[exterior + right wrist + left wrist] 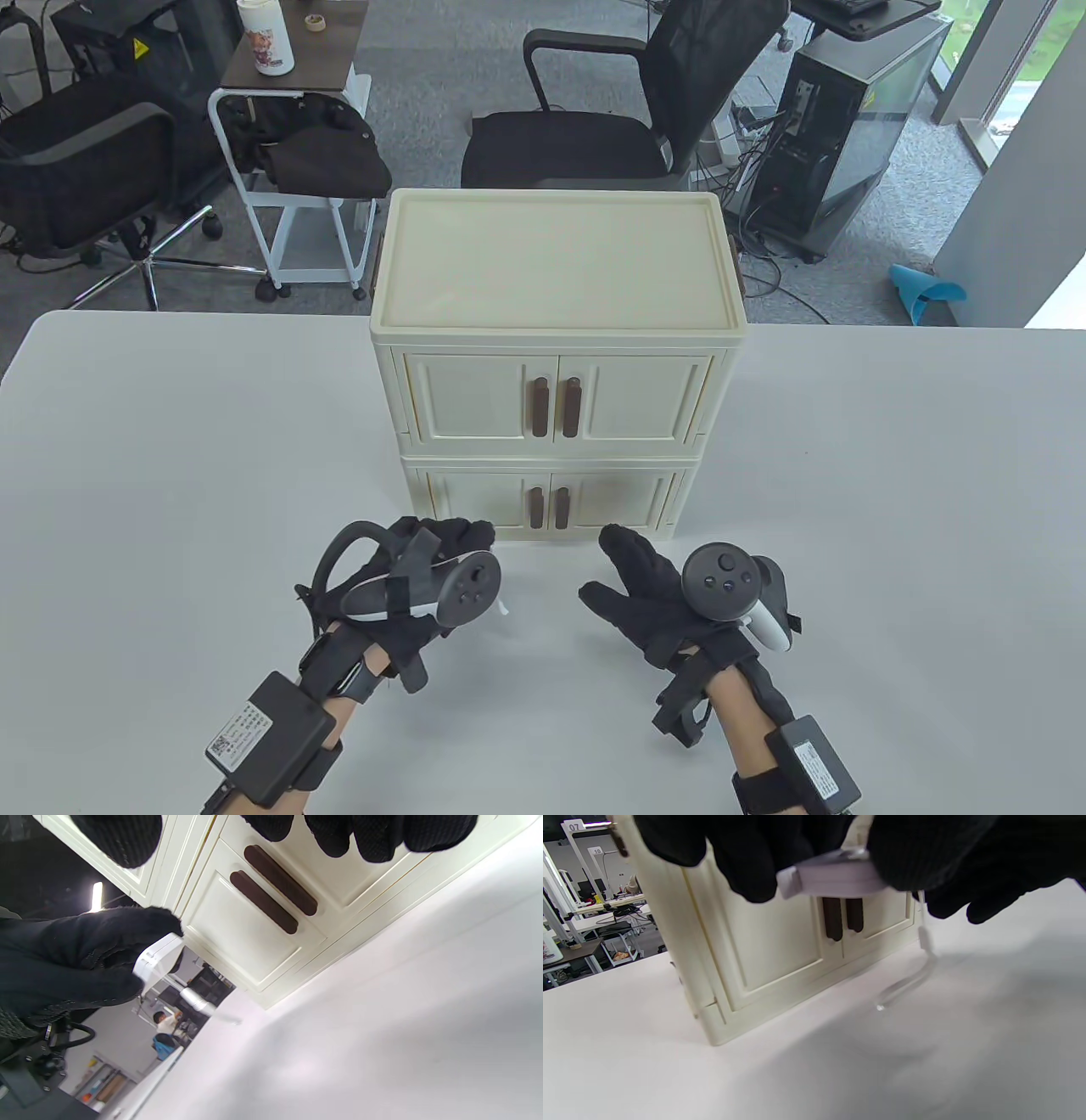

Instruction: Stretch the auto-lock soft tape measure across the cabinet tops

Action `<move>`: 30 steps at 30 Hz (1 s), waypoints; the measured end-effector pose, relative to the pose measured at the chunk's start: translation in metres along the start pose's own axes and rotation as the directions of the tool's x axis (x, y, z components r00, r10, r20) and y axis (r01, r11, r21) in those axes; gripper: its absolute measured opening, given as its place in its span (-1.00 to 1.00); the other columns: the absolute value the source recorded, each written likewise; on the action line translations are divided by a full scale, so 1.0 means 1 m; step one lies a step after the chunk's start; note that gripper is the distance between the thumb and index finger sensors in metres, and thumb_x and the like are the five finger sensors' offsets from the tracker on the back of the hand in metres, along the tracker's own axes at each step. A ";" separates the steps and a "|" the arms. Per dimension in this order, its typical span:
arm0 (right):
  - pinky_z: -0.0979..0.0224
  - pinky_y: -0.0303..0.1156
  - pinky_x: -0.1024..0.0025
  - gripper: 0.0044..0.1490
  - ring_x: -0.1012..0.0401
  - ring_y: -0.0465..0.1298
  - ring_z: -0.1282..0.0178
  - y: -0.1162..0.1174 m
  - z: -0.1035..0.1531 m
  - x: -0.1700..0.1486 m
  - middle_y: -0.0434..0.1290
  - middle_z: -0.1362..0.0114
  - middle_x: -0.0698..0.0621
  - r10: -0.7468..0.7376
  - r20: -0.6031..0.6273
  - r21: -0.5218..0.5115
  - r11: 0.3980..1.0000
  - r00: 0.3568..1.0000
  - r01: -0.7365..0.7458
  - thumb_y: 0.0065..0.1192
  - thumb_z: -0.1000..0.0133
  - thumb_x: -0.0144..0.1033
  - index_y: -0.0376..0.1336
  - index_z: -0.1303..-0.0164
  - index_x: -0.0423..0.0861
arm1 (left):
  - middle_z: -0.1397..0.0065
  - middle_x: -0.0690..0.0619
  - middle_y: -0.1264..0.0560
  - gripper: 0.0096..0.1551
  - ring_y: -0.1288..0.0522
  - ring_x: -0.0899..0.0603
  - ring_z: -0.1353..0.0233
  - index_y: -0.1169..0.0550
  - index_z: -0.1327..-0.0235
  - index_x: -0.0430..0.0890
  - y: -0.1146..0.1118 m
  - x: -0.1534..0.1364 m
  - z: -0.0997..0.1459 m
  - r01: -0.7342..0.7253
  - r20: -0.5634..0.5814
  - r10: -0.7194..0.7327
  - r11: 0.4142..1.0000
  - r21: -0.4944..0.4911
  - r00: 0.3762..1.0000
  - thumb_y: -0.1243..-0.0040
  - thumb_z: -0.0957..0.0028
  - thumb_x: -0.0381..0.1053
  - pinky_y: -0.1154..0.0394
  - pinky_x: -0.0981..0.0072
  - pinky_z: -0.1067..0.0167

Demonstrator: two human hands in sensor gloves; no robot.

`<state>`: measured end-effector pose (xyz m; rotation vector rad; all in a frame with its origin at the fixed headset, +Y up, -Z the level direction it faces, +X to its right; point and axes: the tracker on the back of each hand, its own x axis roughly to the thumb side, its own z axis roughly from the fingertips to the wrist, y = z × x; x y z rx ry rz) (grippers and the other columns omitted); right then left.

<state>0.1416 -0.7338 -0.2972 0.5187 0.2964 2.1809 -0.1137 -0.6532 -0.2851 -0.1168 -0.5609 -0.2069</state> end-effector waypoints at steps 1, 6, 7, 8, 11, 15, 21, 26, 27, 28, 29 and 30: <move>-0.44 0.19 -0.40 0.10 -0.47 0.14 -0.59 0.001 -0.002 0.000 -0.02 -0.72 -0.52 -0.025 0.003 0.012 1.000 1.000 0.025 0.04 -0.30 0.24 -0.17 -0.71 -0.29 | -0.64 -0.10 -0.40 -0.06 -0.51 -0.24 -0.56 -0.27 -0.64 -0.15 0.002 0.006 -0.004 0.002 0.011 -0.002 1.000 0.007 1.000 -0.27 -0.12 0.29 -0.40 -0.24 -0.47; -0.36 0.32 -0.30 0.06 -0.43 0.30 -0.48 0.007 -0.008 0.000 0.10 -0.65 -0.53 -0.187 0.001 0.034 0.982 0.982 0.187 0.05 -0.33 0.14 -0.20 -0.68 -0.35 | -0.63 -0.10 -0.40 -0.05 -0.51 -0.23 -0.56 -0.27 -0.64 -0.15 0.011 0.040 -0.025 0.009 0.057 -0.011 0.999 0.042 0.998 -0.28 -0.11 0.29 -0.40 -0.24 -0.48; -0.34 0.35 -0.28 0.05 -0.41 0.35 -0.46 0.007 -0.008 0.000 0.14 -0.63 -0.52 -0.222 -0.001 0.031 0.975 0.975 0.222 0.06 -0.33 0.12 -0.20 -0.68 -0.36 | -0.63 -0.10 -0.40 -0.05 -0.50 -0.23 -0.56 -0.27 -0.64 -0.15 0.012 0.047 -0.029 0.012 0.066 -0.015 0.999 0.045 0.998 -0.29 -0.11 0.28 -0.40 -0.25 -0.48; -0.32 0.37 -0.26 0.05 -0.38 0.39 -0.43 0.008 -0.008 -0.001 0.17 -0.61 -0.52 -0.251 0.003 0.024 0.968 0.968 0.251 0.07 -0.33 0.09 -0.20 -0.67 -0.37 | -0.63 -0.10 -0.40 -0.05 -0.51 -0.23 -0.56 -0.27 -0.64 -0.15 0.013 0.053 -0.031 0.016 0.077 -0.020 0.999 0.049 0.997 -0.29 -0.11 0.29 -0.40 -0.25 -0.48; -0.26 0.46 -0.18 0.00 -0.28 0.50 -0.32 0.008 -0.008 -0.006 0.29 -0.52 -0.46 -0.326 0.007 -0.044 0.944 0.945 0.326 0.12 -0.32 0.01 -0.16 -0.65 -0.38 | -0.63 -0.09 -0.40 -0.05 -0.51 -0.23 -0.56 -0.27 -0.64 -0.15 0.014 0.066 -0.038 0.011 0.101 -0.016 0.998 0.055 0.995 -0.29 -0.11 0.29 -0.40 -0.25 -0.48; -0.19 0.52 -0.09 -0.08 -0.17 0.59 -0.19 0.007 -0.006 -0.013 0.41 -0.42 -0.38 -0.407 -0.003 -0.064 0.912 0.913 0.406 0.19 -0.31 -0.13 -0.08 -0.61 -0.40 | -0.63 -0.09 -0.40 -0.04 -0.51 -0.23 -0.56 -0.27 -0.64 -0.15 0.014 0.078 -0.045 0.025 0.108 -0.031 0.998 0.060 0.994 -0.29 -0.11 0.30 -0.39 -0.25 -0.48; -0.09 0.60 0.00 -0.18 -0.05 0.67 -0.02 0.003 -0.004 -0.023 0.53 -0.27 -0.31 -0.441 -0.046 -0.107 0.894 0.896 0.434 0.34 -0.25 -0.28 0.07 -0.54 -0.43 | -0.63 -0.09 -0.39 -0.05 -0.50 -0.24 -0.56 -0.27 -0.64 -0.15 0.006 0.084 -0.051 -0.016 0.120 0.009 0.998 0.057 0.993 -0.29 -0.11 0.29 -0.38 -0.26 -0.48; -0.04 0.61 0.03 -0.22 -0.01 0.69 0.03 0.005 -0.002 -0.030 0.56 -0.23 -0.28 -0.458 -0.086 -0.140 0.885 0.885 0.444 0.40 -0.23 -0.25 0.14 -0.51 -0.34 | -0.64 -0.09 -0.38 -0.05 -0.49 -0.23 -0.58 -0.25 -0.65 -0.15 0.000 0.088 -0.052 -0.023 0.120 0.016 0.998 0.058 0.993 -0.28 -0.12 0.29 -0.38 -0.26 -0.49; -0.04 0.62 0.04 -0.23 -0.01 0.69 0.04 0.005 -0.001 -0.032 0.56 -0.23 -0.28 -0.466 -0.089 -0.145 0.880 0.880 0.452 0.41 -0.22 -0.25 0.15 -0.51 -0.33 | -0.65 -0.09 -0.37 -0.04 -0.48 -0.24 -0.58 -0.25 -0.65 -0.15 -0.001 0.087 -0.052 -0.037 0.124 0.030 0.998 0.059 0.992 -0.27 -0.12 0.30 -0.37 -0.26 -0.50; -0.04 0.61 0.04 -0.24 -0.01 0.69 0.04 0.005 -0.001 -0.032 0.56 -0.23 -0.28 -0.470 -0.090 -0.145 0.878 0.878 0.455 0.41 -0.23 -0.25 0.15 -0.52 -0.30 | -0.66 -0.08 -0.36 -0.04 -0.47 -0.23 -0.60 -0.23 -0.66 -0.13 -0.002 0.085 -0.052 -0.051 0.120 0.044 0.997 0.055 0.992 -0.26 -0.12 0.30 -0.36 -0.26 -0.50; -0.04 0.61 0.04 -0.24 -0.01 0.69 0.04 0.004 0.000 -0.033 0.56 -0.23 -0.27 -0.472 -0.090 -0.154 0.876 0.877 0.456 0.41 -0.23 -0.24 0.16 -0.52 -0.28 | -0.66 -0.08 -0.36 -0.04 -0.46 -0.24 -0.61 -0.22 -0.67 -0.13 -0.003 0.083 -0.051 -0.075 0.122 0.067 0.996 0.056 0.990 -0.26 -0.13 0.29 -0.36 -0.26 -0.50; -0.03 0.61 0.04 -0.24 -0.01 0.69 0.05 0.003 0.001 -0.033 0.56 -0.23 -0.27 -0.473 -0.089 -0.162 0.875 0.877 0.456 0.42 -0.22 -0.24 0.16 -0.53 -0.25 | -0.67 -0.08 -0.35 -0.03 -0.45 -0.25 -0.61 -0.22 -0.67 -0.13 -0.003 0.081 -0.050 -0.094 0.123 0.087 0.994 0.057 0.989 -0.27 -0.12 0.28 -0.35 -0.26 -0.50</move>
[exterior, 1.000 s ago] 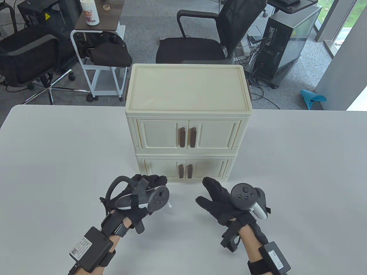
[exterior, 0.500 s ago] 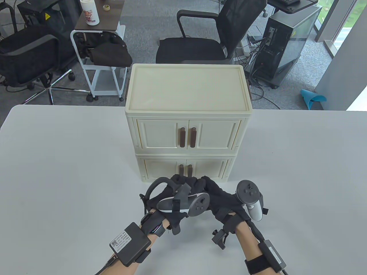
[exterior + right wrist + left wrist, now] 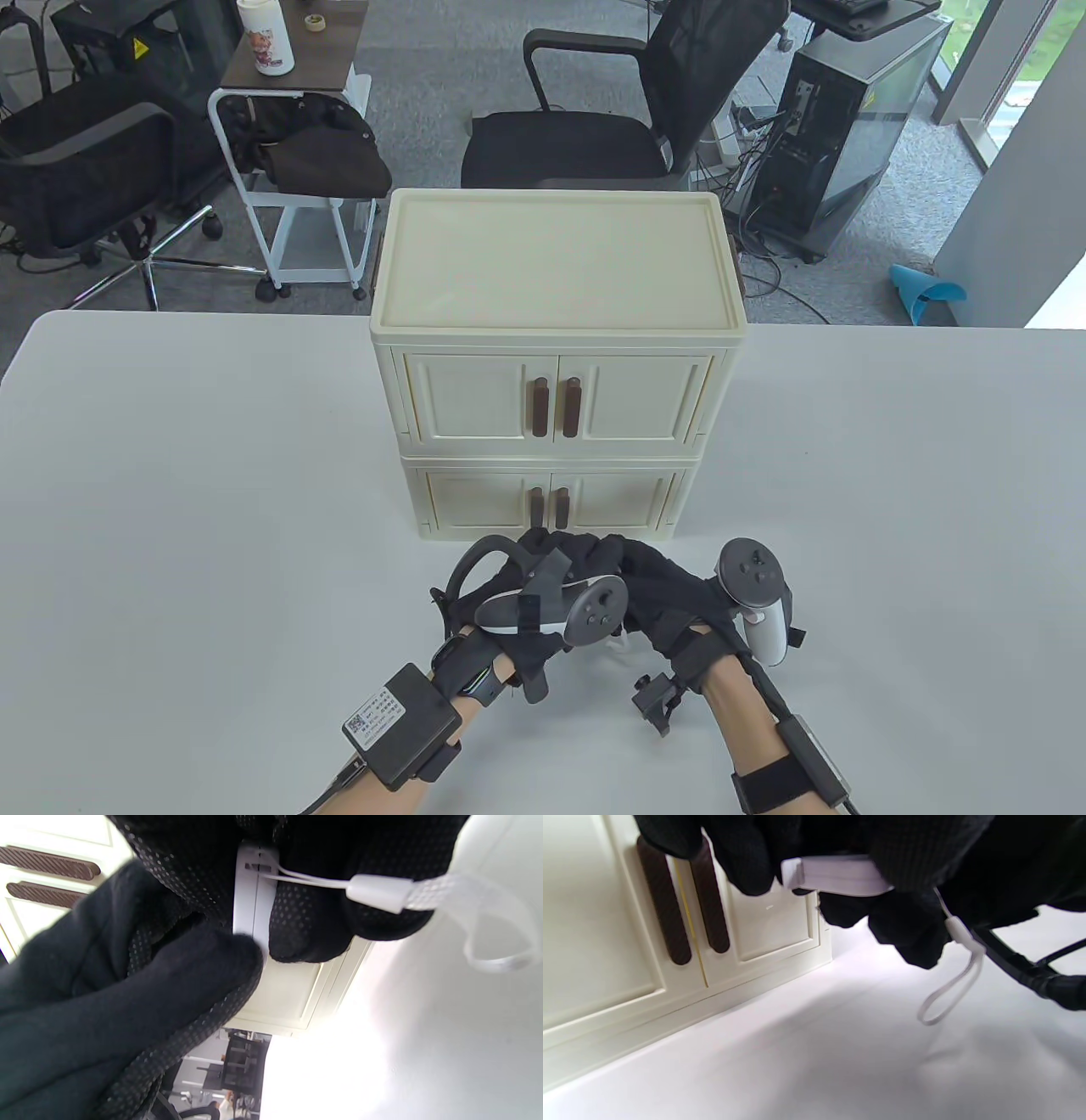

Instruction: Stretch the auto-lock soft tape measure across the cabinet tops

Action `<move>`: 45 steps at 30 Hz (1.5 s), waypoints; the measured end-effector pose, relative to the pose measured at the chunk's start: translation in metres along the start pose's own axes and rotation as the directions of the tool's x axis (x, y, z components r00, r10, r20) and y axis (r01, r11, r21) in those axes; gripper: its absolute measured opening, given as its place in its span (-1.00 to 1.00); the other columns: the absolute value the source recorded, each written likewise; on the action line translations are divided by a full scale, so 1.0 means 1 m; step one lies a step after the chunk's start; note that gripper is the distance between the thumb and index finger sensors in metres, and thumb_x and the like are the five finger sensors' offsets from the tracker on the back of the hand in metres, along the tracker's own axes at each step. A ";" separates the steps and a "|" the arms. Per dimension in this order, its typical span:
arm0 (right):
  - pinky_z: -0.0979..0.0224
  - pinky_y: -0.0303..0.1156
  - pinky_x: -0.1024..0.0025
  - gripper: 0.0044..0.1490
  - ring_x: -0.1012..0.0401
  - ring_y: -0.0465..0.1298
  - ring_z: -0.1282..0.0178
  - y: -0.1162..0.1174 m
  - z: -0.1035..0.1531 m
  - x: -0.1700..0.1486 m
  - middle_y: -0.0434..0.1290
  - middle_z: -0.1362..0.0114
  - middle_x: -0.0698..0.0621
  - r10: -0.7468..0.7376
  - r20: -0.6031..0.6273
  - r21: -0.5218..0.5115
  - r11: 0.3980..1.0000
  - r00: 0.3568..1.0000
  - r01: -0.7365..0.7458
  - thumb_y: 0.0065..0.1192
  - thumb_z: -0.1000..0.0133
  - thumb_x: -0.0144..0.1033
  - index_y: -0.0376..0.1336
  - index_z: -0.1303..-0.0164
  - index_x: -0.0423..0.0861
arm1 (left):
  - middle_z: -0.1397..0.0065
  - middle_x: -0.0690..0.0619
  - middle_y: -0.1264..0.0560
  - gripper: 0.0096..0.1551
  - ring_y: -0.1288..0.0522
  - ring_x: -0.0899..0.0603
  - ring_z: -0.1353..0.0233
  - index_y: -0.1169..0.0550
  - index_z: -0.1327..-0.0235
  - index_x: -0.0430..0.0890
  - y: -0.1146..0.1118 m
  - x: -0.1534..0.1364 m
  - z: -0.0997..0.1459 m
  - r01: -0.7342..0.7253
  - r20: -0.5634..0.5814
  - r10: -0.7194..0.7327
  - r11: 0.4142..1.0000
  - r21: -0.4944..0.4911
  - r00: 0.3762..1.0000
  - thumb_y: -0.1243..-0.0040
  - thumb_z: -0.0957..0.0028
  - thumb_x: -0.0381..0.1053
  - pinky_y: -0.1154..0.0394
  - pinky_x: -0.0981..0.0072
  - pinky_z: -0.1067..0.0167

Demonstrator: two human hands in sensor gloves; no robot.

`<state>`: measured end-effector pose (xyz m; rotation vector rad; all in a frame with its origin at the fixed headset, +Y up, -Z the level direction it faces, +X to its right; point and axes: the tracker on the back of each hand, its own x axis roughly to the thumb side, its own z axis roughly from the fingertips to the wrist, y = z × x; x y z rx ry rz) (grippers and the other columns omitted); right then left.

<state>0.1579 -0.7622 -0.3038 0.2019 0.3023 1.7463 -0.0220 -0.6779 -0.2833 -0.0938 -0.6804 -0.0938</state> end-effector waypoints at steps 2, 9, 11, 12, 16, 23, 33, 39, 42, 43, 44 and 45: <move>-0.03 0.61 0.05 -0.28 0.00 0.69 0.05 -0.003 0.001 0.002 0.56 -0.23 -0.27 -0.010 0.007 -0.010 1.000 1.000 0.010 0.41 -0.23 -0.24 0.17 -0.54 -0.18 | -0.67 -0.09 -0.34 -0.04 -0.45 -0.25 -0.62 -0.21 -0.67 -0.13 -0.001 -0.006 0.004 -0.026 -0.011 0.026 1.000 0.010 1.000 -0.27 -0.13 0.27 -0.35 -0.27 -0.50; 0.00 0.63 0.08 -0.37 0.02 0.70 0.08 -0.010 0.005 0.012 0.58 -0.21 -0.26 -0.080 0.045 0.019 0.997 0.996 0.079 0.43 -0.23 -0.23 0.26 -0.46 -0.13 | -0.65 -0.04 -0.38 -0.25 -0.46 -0.23 -0.60 -0.25 -0.66 -0.08 -0.008 -0.027 0.020 -0.167 -0.055 0.176 0.976 0.139 0.983 0.00 -0.27 0.24 -0.34 -0.28 -0.50; 0.01 0.64 0.08 -0.37 0.02 0.70 0.09 -0.009 0.006 0.015 0.58 -0.20 -0.26 -0.085 0.051 0.027 0.996 0.995 0.084 0.44 -0.22 -0.24 0.27 -0.46 -0.15 | -0.62 -0.02 -0.41 -0.28 -0.48 -0.21 -0.57 -0.28 -0.63 -0.06 -0.010 -0.029 0.023 -0.196 -0.054 0.207 0.966 0.167 0.977 0.02 -0.28 0.24 -0.35 -0.27 -0.50; 0.01 0.64 0.09 -0.37 0.03 0.71 0.10 -0.009 0.006 0.015 0.58 -0.20 -0.26 -0.084 0.052 0.030 0.996 0.995 0.083 0.44 -0.22 -0.23 0.27 -0.45 -0.15 | -0.61 -0.01 -0.42 -0.30 -0.48 -0.20 -0.57 -0.29 -0.62 -0.05 -0.010 -0.030 0.024 -0.199 -0.051 0.210 0.964 0.174 0.976 0.02 -0.28 0.23 -0.35 -0.26 -0.50; 0.02 0.65 0.10 -0.36 0.04 0.71 0.11 -0.007 0.005 0.017 0.58 -0.19 -0.26 -0.084 0.051 0.033 0.996 0.995 0.083 0.45 -0.21 -0.24 0.27 -0.45 -0.17 | -0.57 0.05 -0.45 -0.37 -0.51 -0.16 -0.54 -0.34 -0.57 -0.03 -0.010 -0.030 0.027 -0.190 -0.051 0.205 0.959 0.211 0.977 0.00 -0.29 0.19 -0.36 -0.25 -0.50; 0.05 0.66 0.13 -0.35 0.07 0.71 0.14 0.001 0.004 0.018 0.59 -0.18 -0.24 -0.102 0.040 0.043 0.994 0.994 0.100 0.46 -0.21 -0.22 0.27 -0.44 -0.19 | -0.43 0.13 -0.54 -0.51 -0.58 -0.10 -0.43 -0.44 -0.42 -0.01 -0.010 -0.030 0.033 -0.149 -0.080 0.177 0.950 0.273 0.981 -0.03 -0.29 0.14 -0.39 -0.22 -0.48; 0.06 0.68 0.15 -0.34 0.08 0.73 0.15 -0.002 0.006 0.035 0.60 -0.17 -0.24 -0.066 0.049 0.051 0.997 0.997 0.064 0.47 -0.20 -0.21 0.28 -0.43 -0.19 | -0.42 0.15 -0.55 -0.53 -0.58 -0.09 -0.44 -0.45 -0.40 0.03 -0.003 -0.046 0.054 -0.157 -0.115 0.199 0.941 0.301 0.973 -0.02 -0.30 0.16 -0.39 -0.24 -0.48; 0.05 0.67 0.14 -0.34 0.07 0.72 0.14 -0.032 0.012 0.066 0.59 -0.19 -0.25 -0.038 0.101 0.017 0.999 0.994 0.037 0.48 -0.19 -0.22 0.28 -0.44 -0.19 | -0.42 0.14 -0.55 -0.53 -0.57 -0.10 -0.45 -0.46 -0.40 0.03 0.022 -0.078 0.081 -0.166 -0.175 0.246 0.911 0.379 0.953 -0.02 -0.30 0.16 -0.38 -0.25 -0.48; 0.05 0.67 0.13 -0.34 0.06 0.72 0.14 -0.048 0.015 0.089 0.59 -0.19 -0.25 -0.027 0.135 0.000 1.000 0.991 0.027 0.47 -0.20 -0.22 0.28 -0.44 -0.19 | -0.41 0.15 -0.55 -0.53 -0.58 -0.10 -0.45 -0.46 -0.39 0.02 0.042 -0.093 0.094 -0.150 -0.201 0.254 0.893 0.424 0.946 -0.02 -0.31 0.16 -0.39 -0.25 -0.48; 0.04 0.67 0.13 -0.34 0.06 0.72 0.13 -0.052 0.016 0.095 0.59 -0.19 -0.25 -0.022 0.142 -0.009 1.000 0.990 0.024 0.47 -0.20 -0.22 0.28 -0.44 -0.19 | -0.41 0.15 -0.55 -0.53 -0.58 -0.10 -0.45 -0.46 -0.40 0.02 0.047 -0.096 0.097 -0.149 -0.205 0.260 0.887 0.437 0.944 -0.02 -0.31 0.16 -0.38 -0.26 -0.48; 0.04 0.67 0.13 -0.34 0.06 0.72 0.13 -0.057 0.017 0.102 0.59 -0.20 -0.25 -0.017 0.154 -0.012 1.000 0.988 0.019 0.48 -0.19 -0.22 0.29 -0.44 -0.19 | -0.41 0.15 -0.55 -0.53 -0.58 -0.09 -0.45 -0.46 -0.40 0.02 0.054 -0.100 0.100 -0.149 -0.205 0.264 0.881 0.450 0.942 -0.02 -0.31 0.16 -0.38 -0.26 -0.48; 0.04 0.67 0.12 -0.34 0.06 0.72 0.13 -0.062 0.018 0.111 0.59 -0.19 -0.25 -0.017 0.165 -0.021 1.000 0.986 0.021 0.48 -0.19 -0.22 0.28 -0.44 -0.19 | -0.42 0.15 -0.55 -0.53 -0.57 -0.10 -0.45 -0.46 -0.40 0.02 0.063 -0.104 0.104 -0.145 -0.214 0.271 0.872 0.468 0.938 -0.02 -0.31 0.15 -0.38 -0.26 -0.48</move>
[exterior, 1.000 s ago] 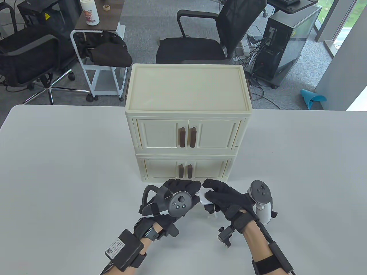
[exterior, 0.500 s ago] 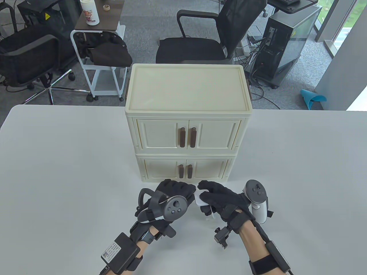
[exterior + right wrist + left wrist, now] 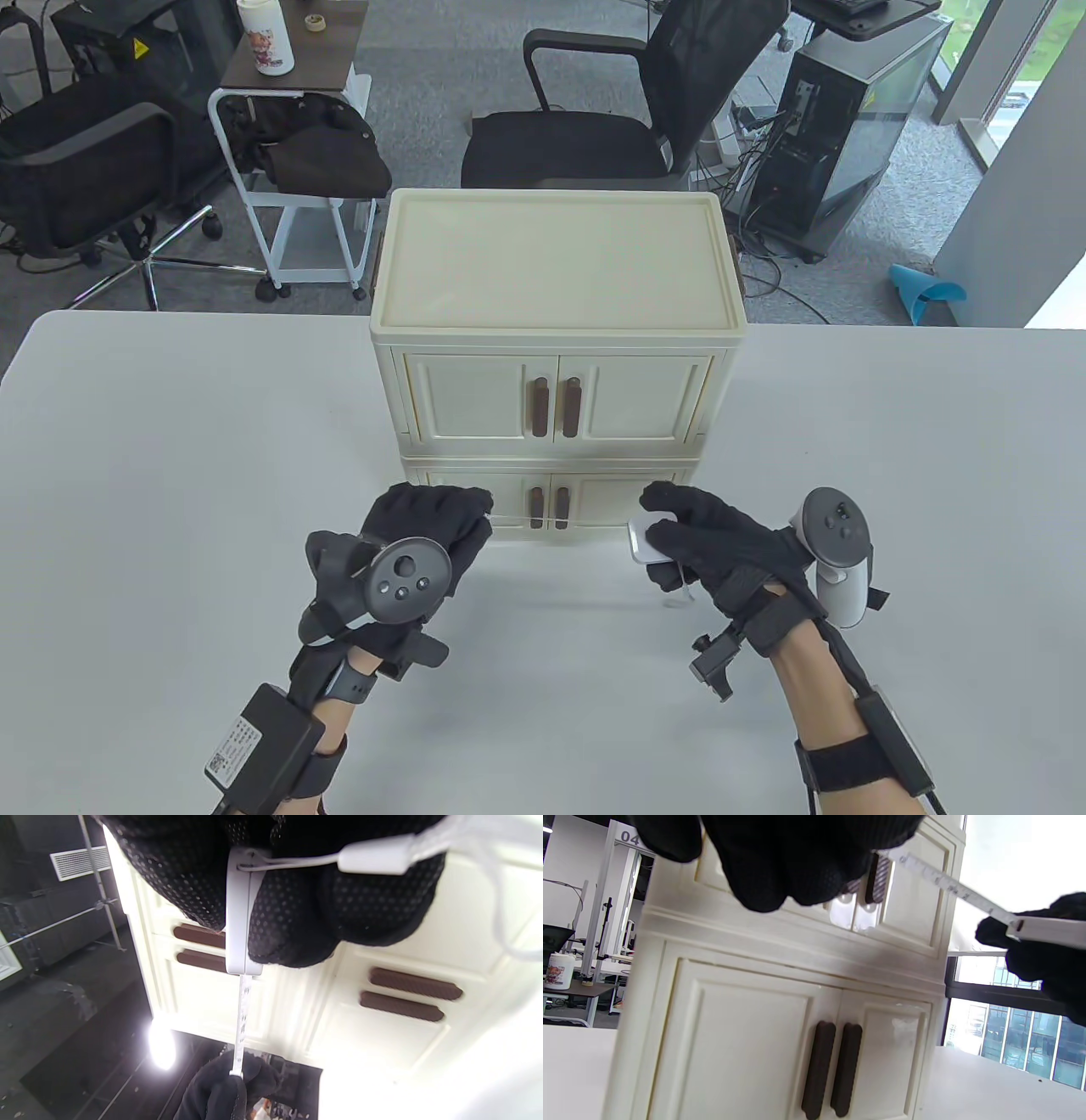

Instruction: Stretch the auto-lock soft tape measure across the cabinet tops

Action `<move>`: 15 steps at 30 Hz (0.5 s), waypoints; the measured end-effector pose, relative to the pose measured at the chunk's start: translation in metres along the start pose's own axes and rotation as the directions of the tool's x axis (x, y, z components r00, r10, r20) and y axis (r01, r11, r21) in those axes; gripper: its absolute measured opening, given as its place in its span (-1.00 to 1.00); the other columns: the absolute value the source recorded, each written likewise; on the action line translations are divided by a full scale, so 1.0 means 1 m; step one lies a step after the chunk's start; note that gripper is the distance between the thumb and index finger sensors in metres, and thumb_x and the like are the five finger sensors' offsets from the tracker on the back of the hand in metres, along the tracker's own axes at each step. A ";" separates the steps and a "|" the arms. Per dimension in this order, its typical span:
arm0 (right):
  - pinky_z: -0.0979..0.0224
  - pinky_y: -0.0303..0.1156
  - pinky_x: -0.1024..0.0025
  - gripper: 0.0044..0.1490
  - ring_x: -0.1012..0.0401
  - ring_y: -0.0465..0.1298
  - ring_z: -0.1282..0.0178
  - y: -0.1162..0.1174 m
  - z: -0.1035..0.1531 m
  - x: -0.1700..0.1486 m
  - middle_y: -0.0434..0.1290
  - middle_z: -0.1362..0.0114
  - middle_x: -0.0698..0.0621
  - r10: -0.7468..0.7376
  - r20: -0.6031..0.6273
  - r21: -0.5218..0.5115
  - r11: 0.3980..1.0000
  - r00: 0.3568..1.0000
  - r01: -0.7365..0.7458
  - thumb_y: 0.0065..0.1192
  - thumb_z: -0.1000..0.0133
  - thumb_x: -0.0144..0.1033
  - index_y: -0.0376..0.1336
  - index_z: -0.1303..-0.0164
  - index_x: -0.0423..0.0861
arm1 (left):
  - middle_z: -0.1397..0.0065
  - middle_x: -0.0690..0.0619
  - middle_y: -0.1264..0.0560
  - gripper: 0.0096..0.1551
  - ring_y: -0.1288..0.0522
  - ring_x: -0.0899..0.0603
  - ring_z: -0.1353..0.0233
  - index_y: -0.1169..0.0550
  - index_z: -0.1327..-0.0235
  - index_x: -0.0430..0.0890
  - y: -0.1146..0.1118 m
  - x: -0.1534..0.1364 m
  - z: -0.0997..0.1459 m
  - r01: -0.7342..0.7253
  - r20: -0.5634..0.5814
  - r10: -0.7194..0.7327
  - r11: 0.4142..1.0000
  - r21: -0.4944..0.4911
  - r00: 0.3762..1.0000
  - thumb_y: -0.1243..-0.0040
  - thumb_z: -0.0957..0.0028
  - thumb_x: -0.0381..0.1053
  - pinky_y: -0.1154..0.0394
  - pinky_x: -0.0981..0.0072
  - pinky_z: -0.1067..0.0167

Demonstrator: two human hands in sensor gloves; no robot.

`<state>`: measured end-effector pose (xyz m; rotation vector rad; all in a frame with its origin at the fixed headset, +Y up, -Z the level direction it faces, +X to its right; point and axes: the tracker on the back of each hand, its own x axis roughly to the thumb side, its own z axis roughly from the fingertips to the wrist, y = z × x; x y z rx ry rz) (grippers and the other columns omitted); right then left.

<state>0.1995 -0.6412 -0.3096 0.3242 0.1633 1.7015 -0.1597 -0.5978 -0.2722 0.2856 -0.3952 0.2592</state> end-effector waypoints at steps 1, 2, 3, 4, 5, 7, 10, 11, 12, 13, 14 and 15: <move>0.04 0.67 0.12 -0.34 0.06 0.72 0.13 -0.003 0.000 0.006 0.59 -0.19 -0.25 0.002 0.010 -0.013 1.000 1.000 -0.002 0.48 -0.19 -0.23 0.29 -0.44 -0.19 | -0.42 0.15 -0.55 -0.53 -0.57 -0.10 -0.45 -0.46 -0.40 0.02 0.006 -0.001 -0.001 0.006 -0.003 -0.006 1.000 0.009 1.000 -0.02 -0.31 0.15 -0.38 -0.26 -0.48; 0.04 0.67 0.12 -0.34 0.06 0.72 0.13 -0.009 -0.002 0.014 0.59 -0.20 -0.25 0.005 0.022 -0.024 1.000 1.000 -0.005 0.48 -0.19 -0.22 0.29 -0.44 -0.19 | -0.42 0.15 -0.55 -0.53 -0.57 -0.09 -0.45 -0.46 -0.40 0.02 0.015 -0.003 -0.004 0.015 -0.011 -0.015 1.000 0.024 1.000 -0.02 -0.31 0.16 -0.38 -0.26 -0.49; 0.04 0.67 0.12 -0.34 0.06 0.72 0.12 -0.013 -0.002 0.020 0.59 -0.20 -0.25 0.004 0.032 -0.032 0.999 0.999 -0.003 0.48 -0.19 -0.22 0.28 -0.44 -0.19 | -0.42 0.15 -0.55 -0.53 -0.57 -0.10 -0.45 -0.46 -0.40 0.02 0.020 -0.005 -0.005 0.016 -0.016 -0.016 0.999 0.031 1.000 -0.02 -0.31 0.16 -0.38 -0.26 -0.49; 0.03 0.67 0.12 -0.34 0.06 0.72 0.12 -0.018 -0.004 0.028 0.59 -0.20 -0.25 0.001 0.044 -0.044 0.999 0.999 0.001 0.48 -0.19 -0.22 0.29 -0.44 -0.19 | -0.42 0.15 -0.55 -0.53 -0.57 -0.10 -0.45 -0.46 -0.40 0.02 0.029 -0.007 -0.008 0.024 -0.025 -0.022 0.999 0.043 0.999 -0.02 -0.31 0.15 -0.38 -0.26 -0.49; 0.03 0.67 0.12 -0.34 0.06 0.72 0.12 -0.021 -0.005 0.033 0.58 -0.20 -0.25 0.001 0.053 -0.052 0.999 0.999 0.002 0.48 -0.19 -0.22 0.29 -0.44 -0.18 | -0.42 0.15 -0.55 -0.53 -0.57 -0.10 -0.45 -0.46 -0.40 0.02 0.035 -0.008 -0.009 0.032 -0.031 -0.031 0.998 0.050 0.999 -0.02 -0.31 0.15 -0.38 -0.26 -0.49; 0.03 0.66 0.11 -0.34 0.05 0.72 0.12 -0.030 -0.007 0.047 0.58 -0.21 -0.25 -0.002 0.073 -0.069 0.998 0.997 0.007 0.48 -0.19 -0.23 0.29 -0.44 -0.18 | -0.42 0.15 -0.55 -0.53 -0.57 -0.10 -0.45 -0.46 -0.40 0.02 0.050 -0.012 -0.014 0.062 -0.052 -0.059 0.995 0.074 0.997 -0.02 -0.31 0.16 -0.38 -0.26 -0.49; 0.02 0.66 0.11 -0.34 0.05 0.72 0.11 -0.039 -0.011 0.064 0.58 -0.21 -0.26 0.009 0.094 -0.091 0.996 0.996 -0.001 0.48 -0.19 -0.23 0.29 -0.44 -0.18 | -0.42 0.15 -0.55 -0.53 -0.57 -0.10 -0.46 -0.45 -0.40 0.02 0.067 -0.016 -0.020 0.074 -0.077 -0.067 0.993 0.097 0.995 -0.02 -0.31 0.15 -0.37 -0.26 -0.49; 0.02 0.66 0.11 -0.35 0.05 0.72 0.11 -0.044 -0.013 0.069 0.58 -0.22 -0.25 0.019 0.100 -0.102 0.995 0.995 -0.009 0.48 -0.19 -0.23 0.29 -0.44 -0.17 | -0.42 0.15 -0.54 -0.53 -0.57 -0.10 -0.46 -0.45 -0.40 0.02 0.073 -0.018 -0.022 0.089 -0.087 -0.080 0.991 0.102 0.993 -0.01 -0.31 0.15 -0.38 -0.26 -0.49; 0.01 0.66 0.11 -0.34 0.05 0.72 0.11 -0.048 -0.014 0.073 0.58 -0.22 -0.25 0.023 0.103 -0.116 0.993 0.994 -0.011 0.48 -0.19 -0.22 0.29 -0.44 -0.17 | -0.42 0.15 -0.54 -0.53 -0.57 -0.09 -0.46 -0.45 -0.40 0.02 0.079 -0.020 -0.023 0.099 -0.101 -0.088 0.989 0.113 0.991 -0.01 -0.32 0.16 -0.38 -0.26 -0.49; 0.01 0.66 0.10 -0.35 0.05 0.72 0.11 -0.051 -0.015 0.076 0.58 -0.22 -0.25 0.025 0.103 -0.130 0.991 0.994 -0.011 0.48 -0.19 -0.23 0.29 -0.44 -0.17 | -0.42 0.15 -0.55 -0.53 -0.57 -0.09 -0.46 -0.45 -0.40 0.02 0.082 -0.022 -0.023 0.101 -0.109 -0.088 0.987 0.124 0.990 -0.01 -0.32 0.15 -0.37 -0.26 -0.49; 0.01 0.66 0.11 -0.35 0.05 0.72 0.11 -0.055 -0.016 0.080 0.57 -0.22 -0.25 0.030 0.104 -0.143 0.990 0.994 -0.015 0.48 -0.19 -0.23 0.29 -0.44 -0.17 | -0.42 0.14 -0.54 -0.53 -0.57 -0.10 -0.45 -0.45 -0.40 0.01 0.087 -0.024 -0.024 0.102 -0.123 -0.085 0.986 0.132 0.989 -0.01 -0.32 0.15 -0.37 -0.26 -0.49; 0.01 0.66 0.11 -0.35 0.05 0.72 0.10 -0.059 -0.017 0.083 0.58 -0.22 -0.24 0.032 0.107 -0.157 0.988 0.994 -0.015 0.48 -0.19 -0.22 0.29 -0.44 -0.17 | -0.42 0.15 -0.55 -0.53 -0.57 -0.09 -0.45 -0.45 -0.40 0.01 0.091 -0.027 -0.024 0.104 -0.140 -0.083 0.984 0.145 0.987 0.00 -0.32 0.16 -0.38 -0.26 -0.49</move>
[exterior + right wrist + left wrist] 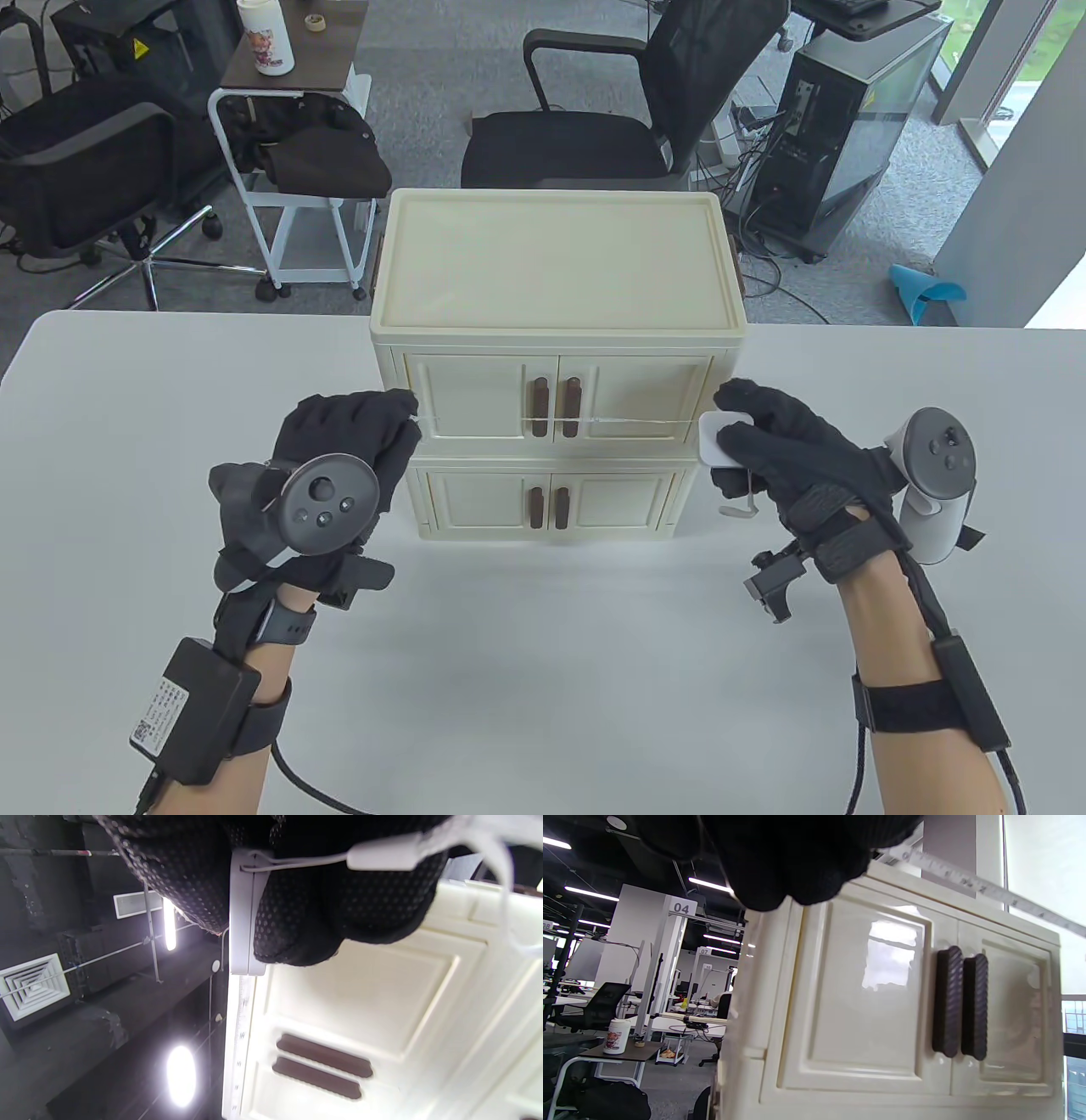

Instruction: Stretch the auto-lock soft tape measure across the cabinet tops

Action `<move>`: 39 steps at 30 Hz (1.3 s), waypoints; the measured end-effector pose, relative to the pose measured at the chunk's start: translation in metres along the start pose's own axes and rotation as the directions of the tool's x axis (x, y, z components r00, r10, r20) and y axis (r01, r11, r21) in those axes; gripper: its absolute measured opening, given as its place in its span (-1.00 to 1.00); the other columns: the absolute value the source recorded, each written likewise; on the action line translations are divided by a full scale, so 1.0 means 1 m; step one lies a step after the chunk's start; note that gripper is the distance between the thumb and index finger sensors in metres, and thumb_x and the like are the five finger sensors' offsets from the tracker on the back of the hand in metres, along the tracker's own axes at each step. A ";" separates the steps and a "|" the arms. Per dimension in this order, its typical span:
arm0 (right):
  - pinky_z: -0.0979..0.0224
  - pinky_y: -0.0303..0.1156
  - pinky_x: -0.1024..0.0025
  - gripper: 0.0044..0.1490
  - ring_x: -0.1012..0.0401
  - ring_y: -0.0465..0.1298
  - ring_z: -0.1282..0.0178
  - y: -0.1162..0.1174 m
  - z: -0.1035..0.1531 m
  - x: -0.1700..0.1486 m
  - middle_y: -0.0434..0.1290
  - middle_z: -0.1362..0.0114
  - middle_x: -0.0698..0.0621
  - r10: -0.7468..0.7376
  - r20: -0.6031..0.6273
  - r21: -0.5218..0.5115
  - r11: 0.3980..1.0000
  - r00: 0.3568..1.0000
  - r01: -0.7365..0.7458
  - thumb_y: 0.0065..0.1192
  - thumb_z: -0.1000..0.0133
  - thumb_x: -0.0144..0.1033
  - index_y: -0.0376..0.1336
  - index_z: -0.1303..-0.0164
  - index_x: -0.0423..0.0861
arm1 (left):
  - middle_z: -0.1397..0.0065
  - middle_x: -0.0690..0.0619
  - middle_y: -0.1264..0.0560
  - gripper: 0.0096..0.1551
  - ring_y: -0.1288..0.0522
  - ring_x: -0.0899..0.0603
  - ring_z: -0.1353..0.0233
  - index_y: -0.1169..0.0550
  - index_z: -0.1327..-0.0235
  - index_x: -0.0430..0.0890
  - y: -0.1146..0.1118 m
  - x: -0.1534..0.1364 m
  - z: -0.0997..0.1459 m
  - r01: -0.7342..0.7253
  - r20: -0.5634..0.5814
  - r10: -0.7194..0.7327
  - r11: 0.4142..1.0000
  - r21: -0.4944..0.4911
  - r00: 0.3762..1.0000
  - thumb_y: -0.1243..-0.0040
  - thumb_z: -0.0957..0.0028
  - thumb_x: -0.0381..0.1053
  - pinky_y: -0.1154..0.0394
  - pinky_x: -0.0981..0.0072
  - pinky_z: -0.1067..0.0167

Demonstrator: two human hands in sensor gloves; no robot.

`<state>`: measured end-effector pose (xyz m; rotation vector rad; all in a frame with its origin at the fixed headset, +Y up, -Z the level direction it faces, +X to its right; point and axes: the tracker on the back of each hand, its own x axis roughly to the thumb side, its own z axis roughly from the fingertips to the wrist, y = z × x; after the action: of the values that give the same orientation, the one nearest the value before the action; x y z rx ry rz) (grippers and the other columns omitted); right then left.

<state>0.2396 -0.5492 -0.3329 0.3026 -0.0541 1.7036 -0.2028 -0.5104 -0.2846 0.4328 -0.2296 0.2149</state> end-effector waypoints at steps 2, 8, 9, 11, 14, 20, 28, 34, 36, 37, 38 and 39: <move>0.01 0.66 0.10 -0.35 0.05 0.72 0.10 -0.005 -0.004 0.003 0.58 -0.22 -0.24 -0.007 0.002 -0.013 1.000 1.000 0.007 0.49 -0.19 -0.22 0.29 -0.44 -0.16 | -0.41 0.15 -0.55 -0.53 -0.58 -0.09 -0.45 -0.45 -0.40 0.00 0.004 -0.004 -0.003 -0.005 -0.021 0.006 1.000 0.013 1.000 0.00 -0.32 0.16 -0.38 -0.26 -0.49; 0.00 0.66 0.09 -0.35 0.05 0.72 0.09 -0.012 -0.013 0.008 0.58 -0.22 -0.23 -0.013 0.004 -0.061 0.998 1.000 0.013 0.49 -0.18 -0.23 0.29 -0.43 -0.15 | -0.40 0.14 -0.56 -0.53 -0.58 -0.09 -0.44 -0.45 -0.40 0.00 0.009 -0.010 -0.014 0.026 -0.080 -0.022 0.999 0.046 0.997 -0.01 -0.32 0.16 -0.38 -0.25 -0.49; -0.01 0.65 0.09 -0.35 0.05 0.72 0.09 -0.013 -0.014 0.009 0.58 -0.22 -0.23 -0.015 0.005 -0.071 0.997 1.000 0.015 0.49 -0.18 -0.23 0.29 -0.44 -0.15 | -0.41 0.14 -0.56 -0.53 -0.58 -0.09 -0.44 -0.45 -0.40 -0.01 0.009 -0.011 -0.015 0.022 -0.091 -0.017 0.998 0.051 0.996 -0.01 -0.32 0.16 -0.38 -0.25 -0.49; -0.01 0.65 0.09 -0.35 0.05 0.71 0.09 -0.016 -0.016 0.009 0.58 -0.22 -0.23 -0.012 0.006 -0.086 0.996 1.000 0.012 0.49 -0.18 -0.23 0.30 -0.43 -0.15 | -0.40 0.14 -0.56 -0.53 -0.59 -0.09 -0.43 -0.46 -0.39 -0.01 0.010 -0.014 -0.018 0.023 -0.106 -0.017 0.998 0.059 0.994 -0.02 -0.32 0.16 -0.38 -0.25 -0.49; -0.01 0.65 0.09 -0.35 0.05 0.71 0.09 -0.021 -0.018 0.010 0.57 -0.23 -0.23 -0.005 0.010 -0.112 0.994 1.000 0.007 0.49 -0.18 -0.23 0.29 -0.43 -0.15 | -0.40 0.14 -0.57 -0.53 -0.59 -0.09 -0.43 -0.46 -0.39 -0.01 0.010 -0.017 -0.021 0.032 -0.123 -0.024 0.997 0.063 0.992 -0.02 -0.32 0.16 -0.38 -0.25 -0.49; -0.01 0.65 0.09 -0.35 0.05 0.71 0.09 -0.030 -0.021 0.011 0.57 -0.23 -0.23 0.003 0.004 -0.158 0.987 1.000 -0.003 0.49 -0.18 -0.23 0.30 -0.44 -0.14 | -0.41 0.15 -0.56 -0.53 -0.59 -0.09 -0.44 -0.46 -0.40 0.00 0.006 -0.025 -0.027 0.011 -0.153 -0.001 0.998 0.059 0.988 -0.02 -0.32 0.16 -0.38 -0.25 -0.49; -0.02 0.65 0.09 -0.35 0.05 0.71 0.09 -0.036 -0.023 0.011 0.57 -0.24 -0.24 0.002 0.005 -0.179 0.984 1.000 -0.001 0.49 -0.18 -0.23 0.30 -0.44 -0.15 | -0.42 0.14 -0.55 -0.53 -0.57 -0.09 -0.46 -0.45 -0.41 0.01 0.006 -0.025 -0.032 -0.007 -0.157 0.016 0.998 0.059 0.987 -0.01 -0.33 0.15 -0.37 -0.26 -0.50; -0.02 0.66 0.09 -0.35 0.05 0.71 0.08 -0.036 -0.024 0.012 0.56 -0.24 -0.24 0.002 0.003 -0.194 0.981 1.000 -0.001 0.48 -0.18 -0.23 0.29 -0.44 -0.14 | -0.43 0.15 -0.54 -0.53 -0.56 -0.09 -0.47 -0.44 -0.42 0.02 0.006 -0.025 -0.035 -0.011 -0.159 0.020 0.998 0.054 0.987 -0.01 -0.33 0.15 -0.37 -0.26 -0.50; -0.02 0.65 0.09 -0.35 0.05 0.71 0.08 -0.036 -0.025 0.012 0.56 -0.24 -0.24 0.001 0.003 -0.197 0.980 1.000 0.000 0.48 -0.18 -0.23 0.29 -0.44 -0.15 | -0.44 0.15 -0.54 -0.53 -0.56 -0.09 -0.48 -0.44 -0.42 0.02 0.006 -0.025 -0.035 -0.013 -0.163 0.021 0.999 0.052 0.986 0.00 -0.33 0.15 -0.37 -0.26 -0.50; -0.02 0.65 0.09 -0.36 0.05 0.71 0.08 -0.035 -0.025 0.012 0.56 -0.24 -0.24 0.001 0.004 -0.198 0.980 1.000 0.000 0.48 -0.18 -0.23 0.29 -0.44 -0.14 | -0.44 0.15 -0.53 -0.53 -0.56 -0.09 -0.48 -0.44 -0.42 0.02 0.006 -0.026 -0.036 -0.018 -0.166 0.026 0.999 0.051 0.986 0.00 -0.33 0.15 -0.36 -0.26 -0.50; -0.03 0.65 0.09 -0.35 0.04 0.71 0.07 -0.035 -0.025 0.012 0.56 -0.25 -0.24 0.001 0.004 -0.200 0.980 1.000 0.000 0.48 -0.18 -0.23 0.29 -0.44 -0.14 | -0.44 0.15 -0.53 -0.53 -0.56 -0.10 -0.48 -0.44 -0.42 0.02 0.006 -0.027 -0.037 -0.028 -0.168 0.036 0.998 0.050 0.985 0.00 -0.33 0.15 -0.36 -0.26 -0.50; -0.03 0.65 0.09 -0.35 0.05 0.71 0.07 -0.035 -0.026 0.012 0.56 -0.25 -0.24 0.000 0.003 -0.201 0.979 1.000 0.000 0.48 -0.18 -0.23 0.29 -0.44 -0.14 | -0.45 0.15 -0.53 -0.53 -0.56 -0.10 -0.48 -0.43 -0.43 0.02 0.005 -0.028 -0.037 -0.035 -0.173 0.044 0.998 0.053 0.984 0.00 -0.33 0.15 -0.36 -0.27 -0.50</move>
<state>0.2678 -0.5269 -0.3597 0.1541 -0.2280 1.6820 -0.2240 -0.4941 -0.3226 0.4561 -0.0615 0.2966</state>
